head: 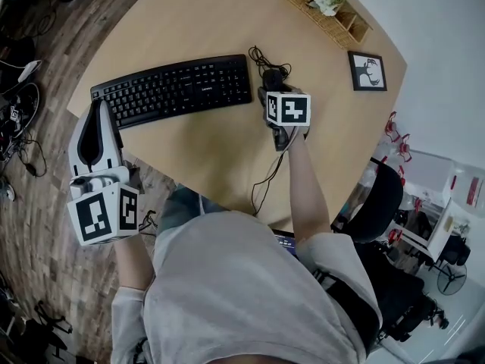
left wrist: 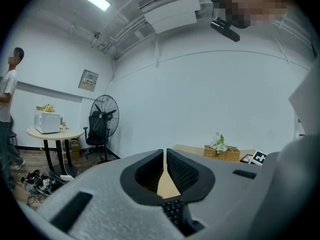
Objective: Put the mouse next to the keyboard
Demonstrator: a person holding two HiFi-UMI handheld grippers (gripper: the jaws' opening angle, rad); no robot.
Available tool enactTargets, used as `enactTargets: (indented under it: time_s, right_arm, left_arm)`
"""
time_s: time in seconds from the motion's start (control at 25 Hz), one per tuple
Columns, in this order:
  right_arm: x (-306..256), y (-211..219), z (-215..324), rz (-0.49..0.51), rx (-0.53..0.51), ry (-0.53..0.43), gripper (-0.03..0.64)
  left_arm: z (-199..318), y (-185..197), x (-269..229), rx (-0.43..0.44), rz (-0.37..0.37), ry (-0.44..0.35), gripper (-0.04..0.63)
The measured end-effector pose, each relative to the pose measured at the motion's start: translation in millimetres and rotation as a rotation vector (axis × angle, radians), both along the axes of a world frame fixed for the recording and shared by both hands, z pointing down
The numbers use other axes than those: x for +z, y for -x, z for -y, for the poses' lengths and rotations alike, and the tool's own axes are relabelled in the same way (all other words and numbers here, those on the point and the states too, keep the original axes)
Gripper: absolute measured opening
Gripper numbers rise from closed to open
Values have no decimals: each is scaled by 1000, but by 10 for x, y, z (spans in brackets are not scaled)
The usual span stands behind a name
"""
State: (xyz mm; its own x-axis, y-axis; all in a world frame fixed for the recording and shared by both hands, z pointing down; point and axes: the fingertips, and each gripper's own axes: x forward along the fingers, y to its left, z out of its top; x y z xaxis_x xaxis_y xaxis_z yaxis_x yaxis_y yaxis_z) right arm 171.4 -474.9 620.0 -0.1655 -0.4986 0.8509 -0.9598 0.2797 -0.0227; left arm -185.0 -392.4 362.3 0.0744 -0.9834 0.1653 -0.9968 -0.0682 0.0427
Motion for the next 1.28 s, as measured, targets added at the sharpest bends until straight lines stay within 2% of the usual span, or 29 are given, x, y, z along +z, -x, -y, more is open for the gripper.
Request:
enactTargets:
  time_s: [0.16, 0.6, 0.72, 1.2, 1.24, 1.28]
  right_arm:
    - [74, -19, -30, 5, 39, 33, 261]
    - [95, -26, -18, 49, 82, 16, 261]
    - [68, -15, -15, 55, 75, -16, 261]
    - [-523, 95, -246, 195, 73, -184, 259]
    - [-594, 116, -280, 201, 67, -202, 245]
    - [-669, 134, -315, 204, 61, -223, 184]
  left_arm:
    - [-5, 5, -8, -3, 3, 1, 25]
    - [-81, 82, -28, -20, 4, -1, 25]
    - [-114, 105, -56, -25, 7, -7, 25]
    - [-269, 111, -190, -18, 7, -41, 25]
    - [-285, 108, -205, -15, 7, -45, 25]
    - [-302, 104, -219, -12, 8, -48, 25]
